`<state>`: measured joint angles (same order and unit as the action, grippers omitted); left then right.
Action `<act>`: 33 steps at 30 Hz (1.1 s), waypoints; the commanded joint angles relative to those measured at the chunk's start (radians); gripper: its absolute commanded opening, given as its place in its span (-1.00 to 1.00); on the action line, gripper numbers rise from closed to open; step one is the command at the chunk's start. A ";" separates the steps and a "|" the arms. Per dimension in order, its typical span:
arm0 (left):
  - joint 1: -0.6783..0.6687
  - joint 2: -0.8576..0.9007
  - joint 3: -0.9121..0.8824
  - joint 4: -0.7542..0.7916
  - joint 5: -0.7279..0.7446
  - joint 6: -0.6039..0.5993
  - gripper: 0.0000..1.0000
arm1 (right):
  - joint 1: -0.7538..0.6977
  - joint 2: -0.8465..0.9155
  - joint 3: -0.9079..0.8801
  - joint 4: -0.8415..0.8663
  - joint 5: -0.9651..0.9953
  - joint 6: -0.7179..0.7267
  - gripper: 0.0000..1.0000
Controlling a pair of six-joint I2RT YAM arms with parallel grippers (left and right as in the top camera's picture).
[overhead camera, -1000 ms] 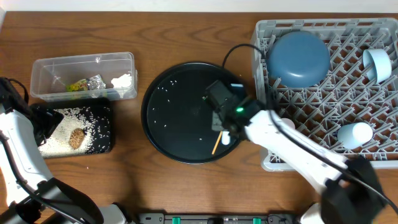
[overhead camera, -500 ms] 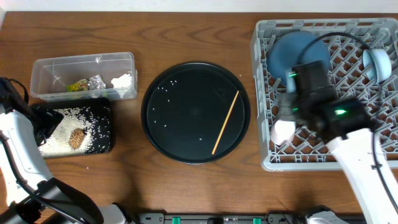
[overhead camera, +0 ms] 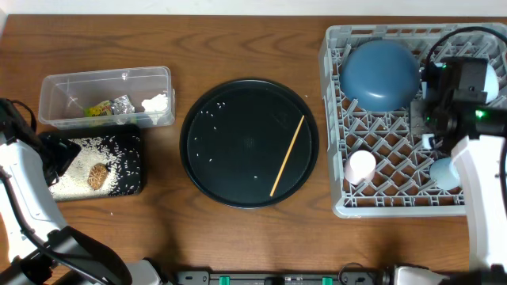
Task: Sort waste into correct bins and load items into the dishwasher rack
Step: 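Lift the white knife and carry it right into the rack, then lower the knife upright into the rack and release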
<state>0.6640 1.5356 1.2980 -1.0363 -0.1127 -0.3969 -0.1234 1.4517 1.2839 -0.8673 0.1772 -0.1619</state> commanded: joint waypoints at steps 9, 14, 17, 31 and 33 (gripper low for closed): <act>0.003 -0.006 0.000 -0.003 -0.019 -0.006 0.96 | -0.133 0.177 0.013 0.137 0.005 -0.116 -0.98; 0.003 -0.006 0.000 -0.002 -0.019 -0.006 0.96 | -0.138 0.195 0.013 0.142 0.001 -0.116 -0.97; 0.003 -0.006 0.000 -0.003 -0.019 -0.006 0.96 | -0.139 0.196 0.013 0.146 0.002 -0.116 -0.97; 0.003 -0.006 0.000 -0.003 -0.019 -0.006 0.96 | -0.139 0.200 0.012 0.187 -0.002 -0.116 -0.98; 0.003 -0.006 0.000 -0.003 -0.019 -0.006 0.96 | -0.139 0.204 0.012 0.202 -0.002 -0.116 -0.97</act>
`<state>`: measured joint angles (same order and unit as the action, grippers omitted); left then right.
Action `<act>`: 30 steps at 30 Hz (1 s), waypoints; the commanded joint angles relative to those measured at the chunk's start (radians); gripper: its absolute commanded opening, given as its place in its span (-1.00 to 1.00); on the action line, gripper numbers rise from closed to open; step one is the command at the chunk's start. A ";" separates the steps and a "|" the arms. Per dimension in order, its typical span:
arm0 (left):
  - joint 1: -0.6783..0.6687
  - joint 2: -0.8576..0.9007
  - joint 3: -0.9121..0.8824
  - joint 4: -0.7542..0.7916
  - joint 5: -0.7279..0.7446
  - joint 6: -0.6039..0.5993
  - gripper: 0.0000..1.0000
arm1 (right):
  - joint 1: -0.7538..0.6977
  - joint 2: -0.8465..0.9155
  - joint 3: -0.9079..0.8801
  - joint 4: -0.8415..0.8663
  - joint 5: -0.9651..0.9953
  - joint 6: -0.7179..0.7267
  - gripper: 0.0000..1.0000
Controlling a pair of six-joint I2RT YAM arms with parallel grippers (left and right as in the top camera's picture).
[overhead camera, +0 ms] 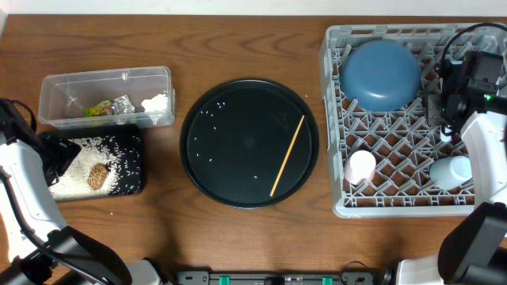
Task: Sort waste into correct bins and load items into the dishwasher rack
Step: 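Lower the knife upright into the rack and release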
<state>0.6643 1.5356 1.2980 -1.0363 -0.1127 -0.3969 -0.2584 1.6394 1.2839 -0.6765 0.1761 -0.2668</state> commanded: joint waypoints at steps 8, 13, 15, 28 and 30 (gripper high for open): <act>0.003 -0.006 0.000 -0.003 -0.019 -0.006 0.96 | -0.005 0.032 0.011 0.034 -0.020 -0.056 -0.97; 0.003 -0.006 0.000 -0.002 -0.019 -0.006 0.96 | -0.005 0.032 0.011 0.034 -0.038 -0.056 -0.98; 0.003 -0.006 0.000 -0.003 -0.019 -0.006 0.96 | -0.005 0.032 0.011 0.034 -0.039 -0.056 -0.97; 0.003 -0.006 0.000 -0.002 -0.019 -0.006 0.96 | -0.005 0.029 0.011 0.037 -0.039 -0.013 -0.08; 0.003 -0.006 0.000 -0.003 -0.019 -0.006 0.96 | -0.002 0.019 0.014 0.040 -0.039 0.006 -0.10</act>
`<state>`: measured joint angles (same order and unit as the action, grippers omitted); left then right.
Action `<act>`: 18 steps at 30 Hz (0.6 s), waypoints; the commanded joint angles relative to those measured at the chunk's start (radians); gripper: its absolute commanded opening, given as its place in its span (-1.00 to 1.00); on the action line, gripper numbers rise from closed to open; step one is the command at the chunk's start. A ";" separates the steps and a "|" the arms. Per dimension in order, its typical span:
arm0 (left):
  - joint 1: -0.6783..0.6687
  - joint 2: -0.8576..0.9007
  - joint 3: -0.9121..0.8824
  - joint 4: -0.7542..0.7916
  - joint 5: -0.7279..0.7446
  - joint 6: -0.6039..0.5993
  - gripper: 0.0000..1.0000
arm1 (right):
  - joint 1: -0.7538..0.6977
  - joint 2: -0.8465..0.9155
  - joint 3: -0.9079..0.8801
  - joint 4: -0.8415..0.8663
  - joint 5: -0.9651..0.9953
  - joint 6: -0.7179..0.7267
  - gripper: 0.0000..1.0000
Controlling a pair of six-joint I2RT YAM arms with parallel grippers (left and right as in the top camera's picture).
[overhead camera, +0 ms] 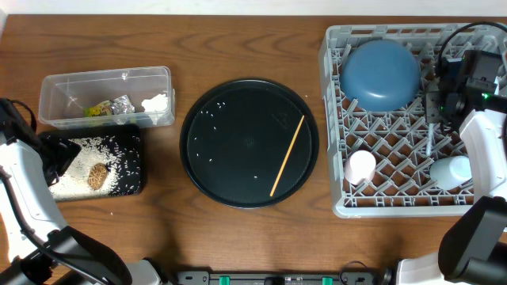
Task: Sort waste into correct bins and load items into the dishwasher rack
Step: 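Lower the knife upright into the rack and release, then move the right gripper left to the wooden chopstick on the tray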
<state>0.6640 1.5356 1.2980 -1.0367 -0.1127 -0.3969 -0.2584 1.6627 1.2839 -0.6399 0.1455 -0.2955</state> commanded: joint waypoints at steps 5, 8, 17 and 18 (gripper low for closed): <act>0.003 -0.006 0.000 -0.002 -0.019 -0.006 0.96 | 0.028 -0.080 0.027 0.001 -0.037 0.051 -0.17; 0.003 -0.006 0.000 -0.002 -0.019 -0.005 0.96 | 0.065 -0.146 0.027 -0.004 -0.114 0.121 -0.32; 0.003 -0.006 0.000 -0.002 -0.019 -0.006 0.96 | 0.285 -0.294 0.027 -0.170 -0.373 0.554 -0.49; 0.003 -0.006 0.000 -0.002 -0.019 -0.006 0.96 | 0.319 -0.293 0.026 -0.195 -0.385 0.630 -0.57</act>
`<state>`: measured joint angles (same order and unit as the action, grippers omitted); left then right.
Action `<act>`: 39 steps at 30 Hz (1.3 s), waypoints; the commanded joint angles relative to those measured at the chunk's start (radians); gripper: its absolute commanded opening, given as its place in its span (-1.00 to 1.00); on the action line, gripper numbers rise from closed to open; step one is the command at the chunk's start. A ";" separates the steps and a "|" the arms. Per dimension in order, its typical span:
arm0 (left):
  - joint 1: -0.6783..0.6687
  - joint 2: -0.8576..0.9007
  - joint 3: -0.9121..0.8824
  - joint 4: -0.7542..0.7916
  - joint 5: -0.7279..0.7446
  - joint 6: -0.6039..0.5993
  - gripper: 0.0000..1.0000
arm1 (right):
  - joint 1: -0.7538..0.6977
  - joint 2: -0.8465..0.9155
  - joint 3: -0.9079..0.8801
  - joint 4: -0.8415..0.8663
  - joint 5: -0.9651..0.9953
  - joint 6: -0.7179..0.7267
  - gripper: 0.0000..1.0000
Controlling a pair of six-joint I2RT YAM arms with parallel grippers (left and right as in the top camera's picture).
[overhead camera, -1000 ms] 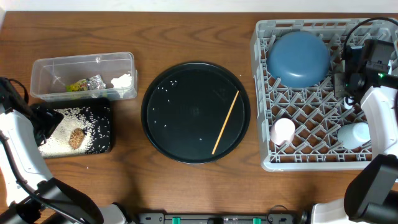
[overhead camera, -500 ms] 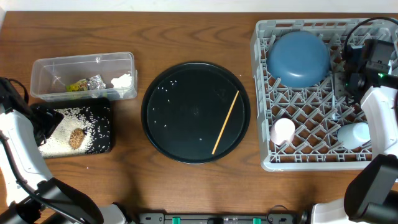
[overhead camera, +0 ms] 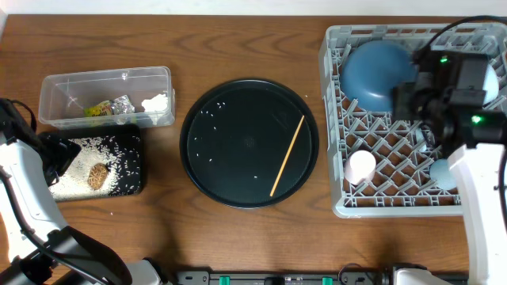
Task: Sort waste into correct bins and load items into the dishwasher rack
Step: 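Move the right gripper left to the wooden chopstick on the tray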
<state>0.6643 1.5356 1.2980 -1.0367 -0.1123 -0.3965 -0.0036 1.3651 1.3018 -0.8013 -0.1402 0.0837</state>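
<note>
A thin wooden chopstick (overhead camera: 287, 156) lies slanted on the right half of the round black tray (overhead camera: 207, 111), among scattered rice grains. The grey dishwasher rack (overhead camera: 336, 119) at the right holds an upturned blue bowl (overhead camera: 377, 75), a pink cup (overhead camera: 361, 167) and a pale blue cup (overhead camera: 440, 172). My right gripper (overhead camera: 407, 99) hangs over the rack just right of the bowl; its fingers are too dark to read. Against the left end of the black bin (overhead camera: 131, 166) sits my left gripper (overhead camera: 52, 155), its jaws unclear.
The black bin holds rice and a brown food scrap (overhead camera: 97, 176). Behind it a clear bin (overhead camera: 107, 87) holds wrappers and paper. My right arm covers the rack's right side.
My right gripper has moved left from the rack's right side to just beside the blue bowl. The white utensil that lay in the rack is now hidden under the arm. The left arm has not moved.
My right arm stayed over the right part of the rack throughout. At the last earlier moment a white utensil lay on the rack grid below the gripper. Now the gripper is further left by the bowl. The chopstick, tray, bins and left arm stayed put.
</note>
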 commanded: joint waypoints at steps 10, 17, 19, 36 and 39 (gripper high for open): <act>0.003 -0.006 0.000 -0.002 -0.020 -0.006 0.96 | 0.454 0.099 -0.163 0.074 0.124 0.777 -0.76; 0.003 -0.006 0.000 -0.002 -0.020 -0.006 0.96 | 0.626 0.261 -0.171 0.125 0.264 0.927 -0.74; 0.003 -0.006 0.000 -0.002 -0.020 -0.006 0.96 | 0.649 0.308 -0.171 0.138 0.283 0.953 -0.74; 0.003 -0.006 0.000 -0.002 -0.020 -0.006 0.96 | 0.666 0.540 -0.171 0.252 0.253 0.986 -0.80; 0.003 -0.006 0.000 -0.002 -0.020 -0.006 0.96 | 0.667 0.554 -0.171 0.251 0.256 0.985 -0.80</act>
<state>0.6643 1.5356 1.2980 -1.0363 -0.1127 -0.3969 0.6521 1.8919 1.1347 -0.5514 0.1051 1.0496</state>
